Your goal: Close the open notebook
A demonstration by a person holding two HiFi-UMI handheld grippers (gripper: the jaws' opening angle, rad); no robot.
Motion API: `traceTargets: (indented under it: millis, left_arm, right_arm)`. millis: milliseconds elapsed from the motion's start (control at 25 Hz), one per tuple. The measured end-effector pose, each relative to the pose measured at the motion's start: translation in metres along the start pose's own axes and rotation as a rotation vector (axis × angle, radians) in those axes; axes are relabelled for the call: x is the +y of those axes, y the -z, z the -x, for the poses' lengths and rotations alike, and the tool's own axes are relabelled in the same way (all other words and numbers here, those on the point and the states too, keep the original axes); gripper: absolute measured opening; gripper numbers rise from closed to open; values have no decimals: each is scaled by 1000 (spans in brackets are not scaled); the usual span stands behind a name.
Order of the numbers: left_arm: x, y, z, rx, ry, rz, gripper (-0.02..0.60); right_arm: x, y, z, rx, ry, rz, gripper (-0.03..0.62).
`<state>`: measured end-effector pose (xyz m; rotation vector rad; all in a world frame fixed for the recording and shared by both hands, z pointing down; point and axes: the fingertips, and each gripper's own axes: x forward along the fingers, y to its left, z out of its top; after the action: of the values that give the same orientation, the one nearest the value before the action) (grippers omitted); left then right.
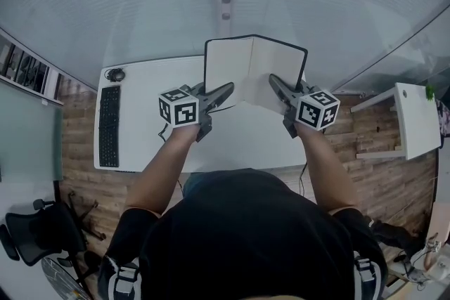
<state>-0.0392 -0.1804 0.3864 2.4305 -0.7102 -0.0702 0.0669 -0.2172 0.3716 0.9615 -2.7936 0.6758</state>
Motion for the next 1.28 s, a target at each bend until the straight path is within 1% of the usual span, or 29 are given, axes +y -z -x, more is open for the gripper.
traceTargets:
  millis: [160,320,600,760,960,1280]
  left_arm:
    - [10,12,1,9,-14,14,44]
    - [22,28,1,31,-27,48,44]
    - [37,54,2,63,-30,91,44]
    - [53,74,-1,87,-44,136,44]
    - [63,99,-2,117,-48,187,44]
    - [79,129,4,153,-71,230,44]
  right_arm:
    - [-4,14,-6,21,11,-17,75]
    - [-11,33,-14,48,16,-46,75]
    - [-19,63,-20,84,29,-95,75]
    - [-30,87,-30,125,36,-142,75]
    - [-36,114,-32,164,44,-188,75]
    - [-39,147,-42,214,54,-201,75]
